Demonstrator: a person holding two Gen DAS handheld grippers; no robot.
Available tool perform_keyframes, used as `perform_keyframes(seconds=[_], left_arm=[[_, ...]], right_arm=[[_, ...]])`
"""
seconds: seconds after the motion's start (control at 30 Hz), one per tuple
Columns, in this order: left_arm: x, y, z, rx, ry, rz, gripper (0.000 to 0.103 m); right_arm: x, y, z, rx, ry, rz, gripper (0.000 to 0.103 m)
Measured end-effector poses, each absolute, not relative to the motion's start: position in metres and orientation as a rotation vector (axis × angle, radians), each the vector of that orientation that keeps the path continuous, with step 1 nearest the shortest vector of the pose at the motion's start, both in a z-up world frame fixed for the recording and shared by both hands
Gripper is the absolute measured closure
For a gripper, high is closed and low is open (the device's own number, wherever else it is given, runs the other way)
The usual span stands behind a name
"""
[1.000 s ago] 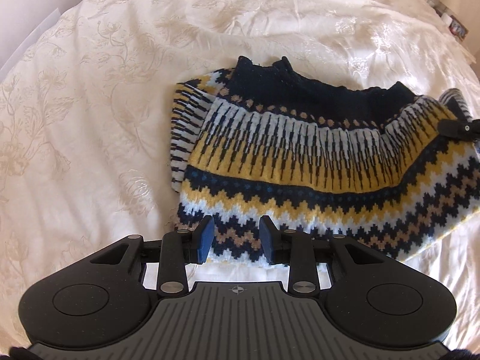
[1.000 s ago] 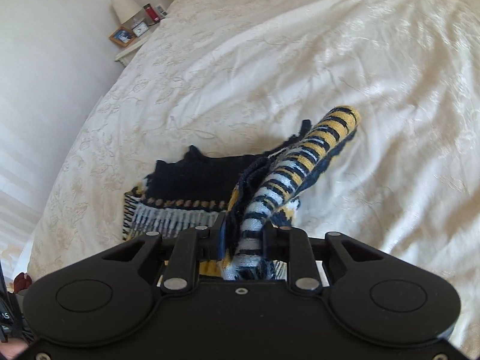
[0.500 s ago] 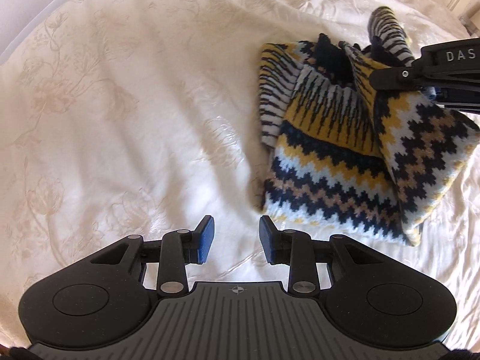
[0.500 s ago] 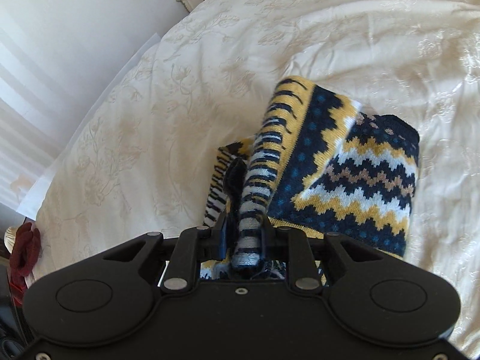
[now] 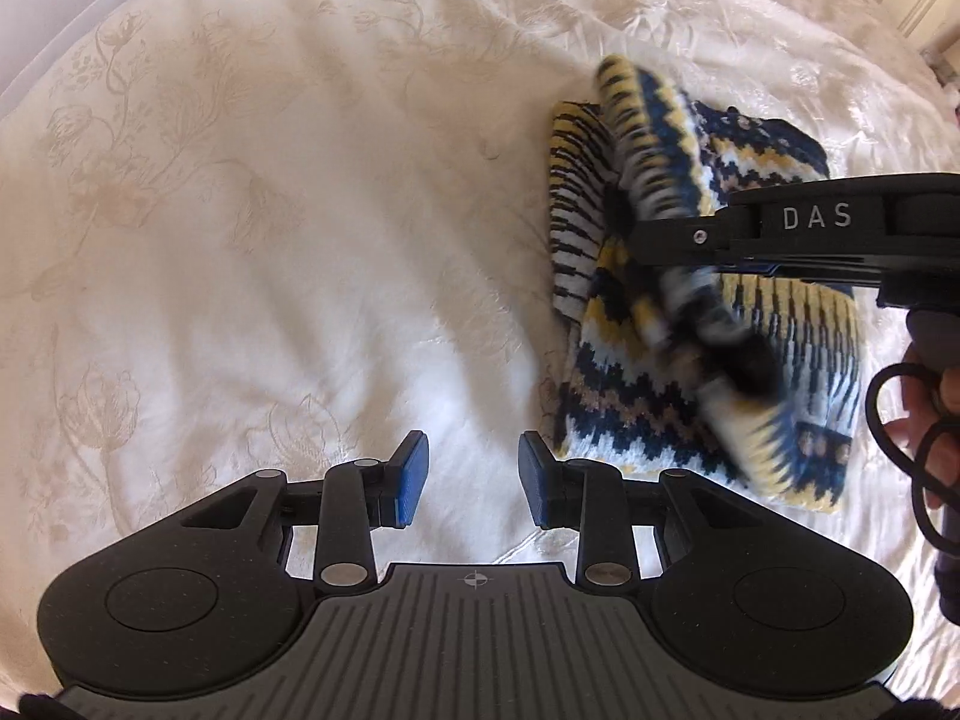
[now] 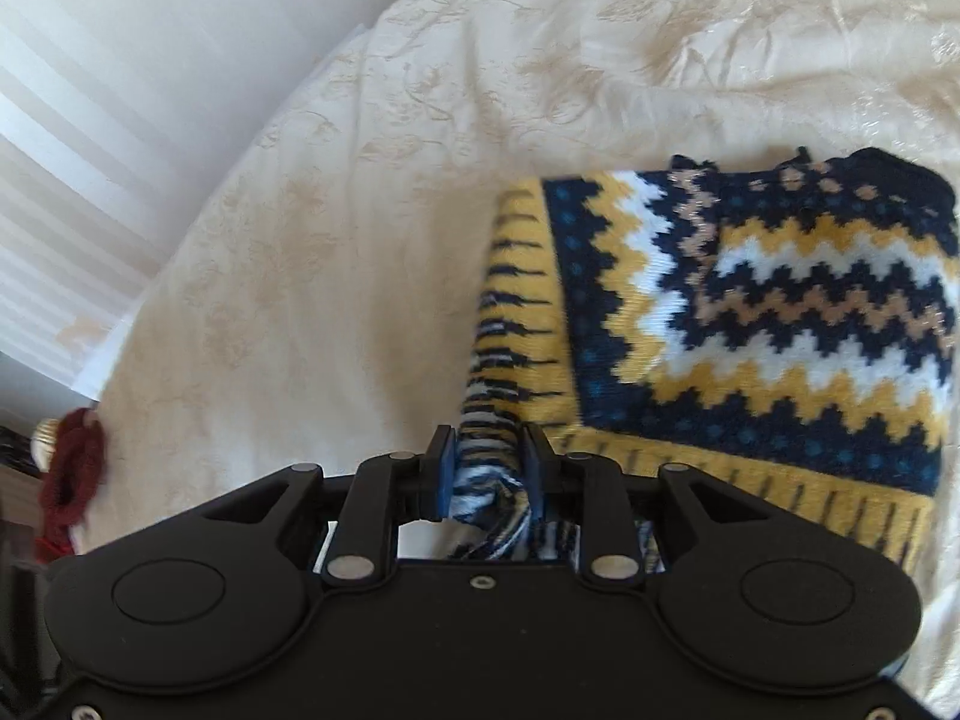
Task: Fold small clothes
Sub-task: 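Lift the edge with the right gripper and fold it over the sweater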
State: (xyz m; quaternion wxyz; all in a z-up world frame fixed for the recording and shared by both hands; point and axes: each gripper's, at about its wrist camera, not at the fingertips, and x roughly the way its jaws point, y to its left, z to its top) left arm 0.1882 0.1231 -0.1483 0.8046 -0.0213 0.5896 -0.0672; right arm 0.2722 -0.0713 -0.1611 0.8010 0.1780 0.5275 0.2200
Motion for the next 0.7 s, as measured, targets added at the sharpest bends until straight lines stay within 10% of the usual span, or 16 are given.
perform_keyframes(seconds=[0.7], left_arm=[[0.250, 0.019, -0.127, 0.084, 1.059, -0.415, 0.071]], right_arm=[[0.216, -0.194, -0.145, 0.570, 0.963, 0.111, 0.067]])
